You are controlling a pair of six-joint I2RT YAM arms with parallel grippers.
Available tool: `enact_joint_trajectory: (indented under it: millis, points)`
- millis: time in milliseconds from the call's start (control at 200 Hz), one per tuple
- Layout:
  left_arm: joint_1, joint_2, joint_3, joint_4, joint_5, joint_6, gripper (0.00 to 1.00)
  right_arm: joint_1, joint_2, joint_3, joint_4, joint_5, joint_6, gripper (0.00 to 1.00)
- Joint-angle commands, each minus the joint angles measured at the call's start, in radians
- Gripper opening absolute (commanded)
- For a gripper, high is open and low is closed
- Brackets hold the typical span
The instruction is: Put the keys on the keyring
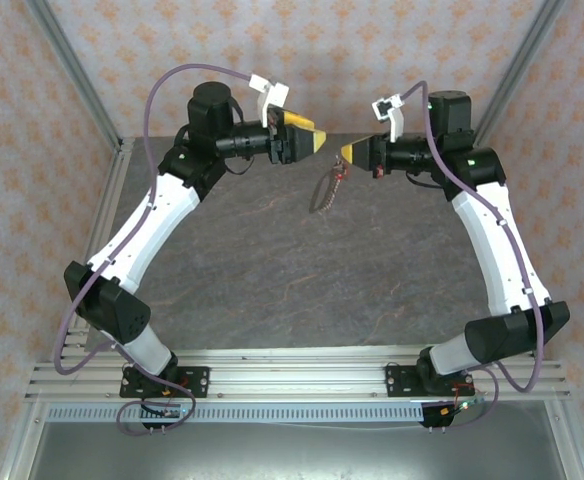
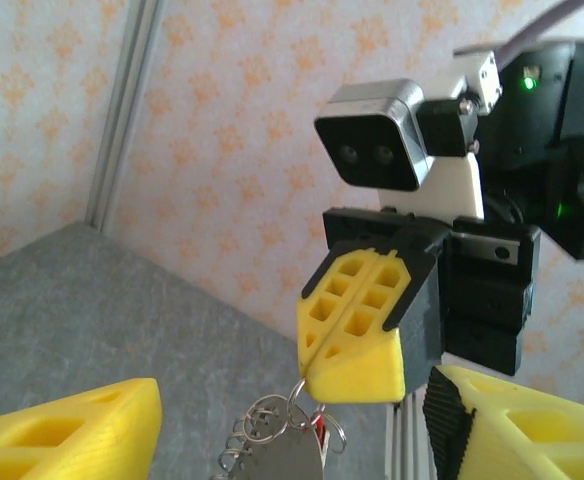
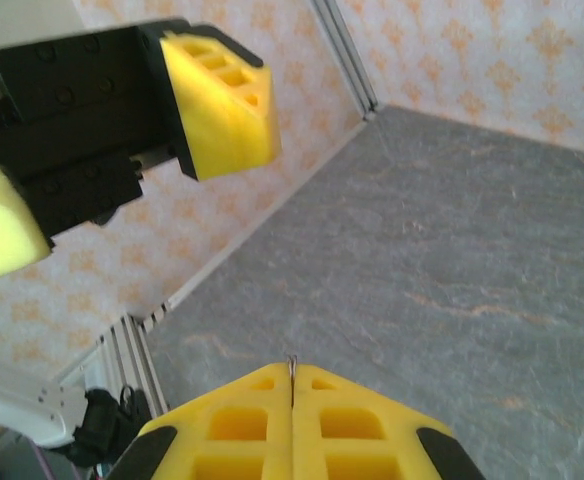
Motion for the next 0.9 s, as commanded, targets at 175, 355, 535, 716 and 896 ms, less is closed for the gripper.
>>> enact_joint_trajectory:
  millis: [175, 355, 535, 716, 896]
  points:
    - [0.006, 0.102, 0.108, -0.253, 0.114, 0.181, 0.72, 0.0, 0.021, 0.011, -0.144, -0.02, -0.138, 0.0]
    - [0.007, 0.163, 0.195, -0.404, 0.167, 0.284, 0.64, 0.005, 0.05, 0.052, -0.198, -0.014, -0.174, 0.0]
    - [0.016, 0.2, 0.245, -0.461, 0.223, 0.329, 0.6, 0.022, 0.096, 0.116, -0.284, 0.03, -0.226, 0.0]
    - [0.03, 0.259, 0.329, -0.554, 0.283, 0.386, 0.52, 0.028, 0.107, 0.125, -0.298, 0.048, -0.236, 0.0]
    - [0.031, 0.328, 0.387, -0.605, 0.319, 0.419, 0.47, 0.027, 0.117, 0.149, -0.305, 0.042, -0.24, 0.0]
